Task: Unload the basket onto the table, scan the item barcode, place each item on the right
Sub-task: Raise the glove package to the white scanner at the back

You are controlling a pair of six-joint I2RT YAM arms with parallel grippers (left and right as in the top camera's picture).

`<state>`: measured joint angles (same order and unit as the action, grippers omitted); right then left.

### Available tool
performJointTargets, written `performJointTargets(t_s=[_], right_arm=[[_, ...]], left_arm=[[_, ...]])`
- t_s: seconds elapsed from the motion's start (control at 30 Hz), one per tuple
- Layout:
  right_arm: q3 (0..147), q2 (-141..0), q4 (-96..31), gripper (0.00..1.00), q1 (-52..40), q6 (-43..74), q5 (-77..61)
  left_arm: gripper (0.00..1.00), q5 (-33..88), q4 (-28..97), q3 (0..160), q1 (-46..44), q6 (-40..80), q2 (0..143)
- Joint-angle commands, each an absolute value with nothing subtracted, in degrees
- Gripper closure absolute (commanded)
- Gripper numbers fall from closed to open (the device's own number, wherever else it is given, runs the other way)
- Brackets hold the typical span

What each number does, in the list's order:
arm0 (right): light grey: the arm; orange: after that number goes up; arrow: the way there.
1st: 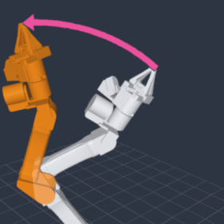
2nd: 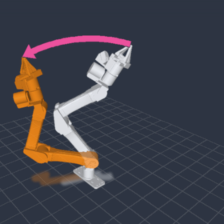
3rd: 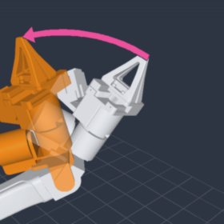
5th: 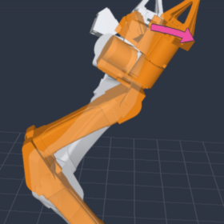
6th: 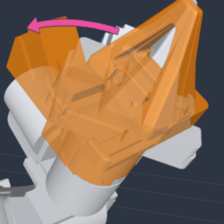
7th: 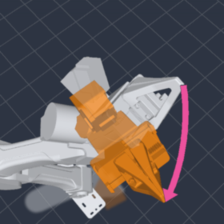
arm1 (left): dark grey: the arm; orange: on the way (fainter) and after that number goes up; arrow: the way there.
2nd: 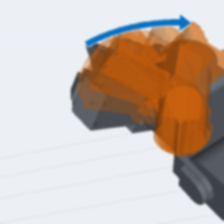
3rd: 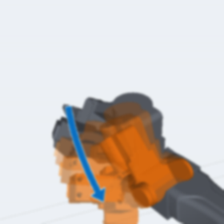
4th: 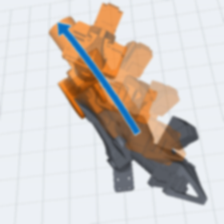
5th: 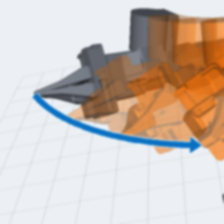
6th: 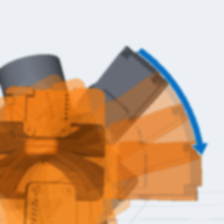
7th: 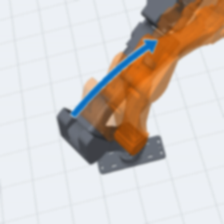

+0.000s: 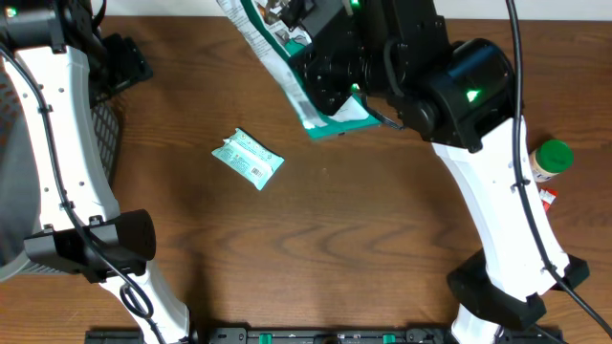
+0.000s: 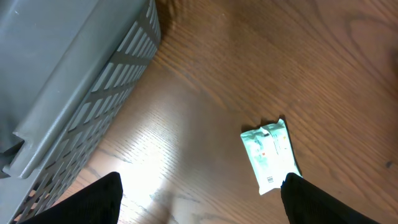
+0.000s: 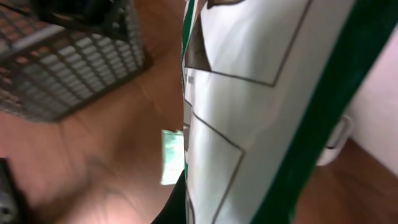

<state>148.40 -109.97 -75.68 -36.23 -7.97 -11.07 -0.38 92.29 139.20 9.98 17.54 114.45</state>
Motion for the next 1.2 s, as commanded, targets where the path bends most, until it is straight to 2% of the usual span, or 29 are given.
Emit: performJointTargets(t_s=[0.0, 0.13, 0.23, 0.63, 0.83, 1.17], right_arm=[[149.18, -109.84, -75.42, 0.99, -35.68, -13.65, -3.14], [149.14, -110.10, -75.20, 0.99, -36.88, -29.36, -1.48], [149.14, -110.19, -74.89, 0.99, -38.39, -36.71, 2.22], [149.14, -114.76, -72.29, 0.99, -43.29, -55.27, 16.23], [149.14, -121.67, -65.08, 0.99, -43.20, -60.55, 22.98], [149.14, -134.02, -52.47, 0.99, -38.70, -72.75, 24.38]], left_arm=[[0.18, -1.13, 95.53, 139.44, 10.22, 16.75, 114.87], [0.18, -1.13, 95.53, 139.44, 10.22, 16.75, 114.87], [0.18, -1.13, 95.53, 139.44, 10.22, 16.75, 114.87], [0.18, -1.13, 95.53, 139.44, 10.22, 16.75, 114.87], [0.17, -1.13, 95.53, 139.44, 10.22, 16.75, 114.87], [0.17, -1.13, 95.53, 139.44, 10.22, 16.75, 114.87]])
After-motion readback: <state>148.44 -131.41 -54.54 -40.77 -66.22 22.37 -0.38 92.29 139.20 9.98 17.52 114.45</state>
